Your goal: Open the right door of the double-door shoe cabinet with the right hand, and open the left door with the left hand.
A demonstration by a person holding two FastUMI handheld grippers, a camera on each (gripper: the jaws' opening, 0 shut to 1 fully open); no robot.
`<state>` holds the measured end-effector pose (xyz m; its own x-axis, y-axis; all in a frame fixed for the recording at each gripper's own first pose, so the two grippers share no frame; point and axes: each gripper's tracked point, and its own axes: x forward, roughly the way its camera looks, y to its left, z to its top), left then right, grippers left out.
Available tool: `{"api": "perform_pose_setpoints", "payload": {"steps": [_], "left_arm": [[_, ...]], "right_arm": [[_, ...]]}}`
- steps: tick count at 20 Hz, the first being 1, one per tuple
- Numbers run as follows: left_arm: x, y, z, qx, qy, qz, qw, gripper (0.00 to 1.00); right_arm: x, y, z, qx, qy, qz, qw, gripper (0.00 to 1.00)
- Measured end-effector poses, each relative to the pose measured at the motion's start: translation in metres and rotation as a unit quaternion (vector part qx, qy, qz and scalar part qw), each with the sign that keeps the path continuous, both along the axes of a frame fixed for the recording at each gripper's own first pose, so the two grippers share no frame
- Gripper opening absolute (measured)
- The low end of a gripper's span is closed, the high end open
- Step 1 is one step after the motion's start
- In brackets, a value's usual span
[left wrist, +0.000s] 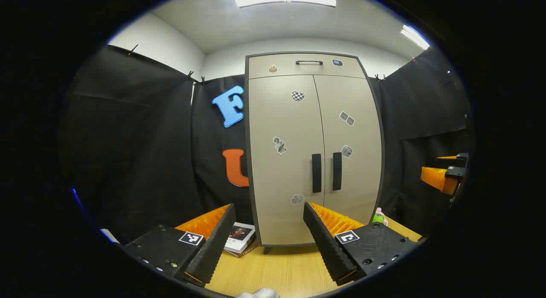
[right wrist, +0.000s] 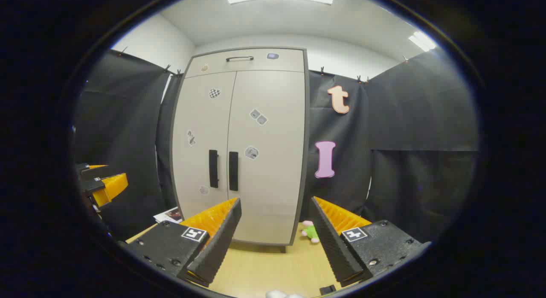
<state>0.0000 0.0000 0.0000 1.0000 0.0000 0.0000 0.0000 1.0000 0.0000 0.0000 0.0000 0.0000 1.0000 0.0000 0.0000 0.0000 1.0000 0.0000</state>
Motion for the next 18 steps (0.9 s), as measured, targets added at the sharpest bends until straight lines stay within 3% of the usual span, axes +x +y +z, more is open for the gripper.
{"api": "perform_pose_setpoints", "payload": {"steps": [18], "left_arm": [[-0.002,0.017,0.002,0.004,0.005,-0.002,1.000,0.96]], "right_arm": [[0.003,0.006,0.011,-0.009,0.002,-0.030,1.000,1.00]]}}
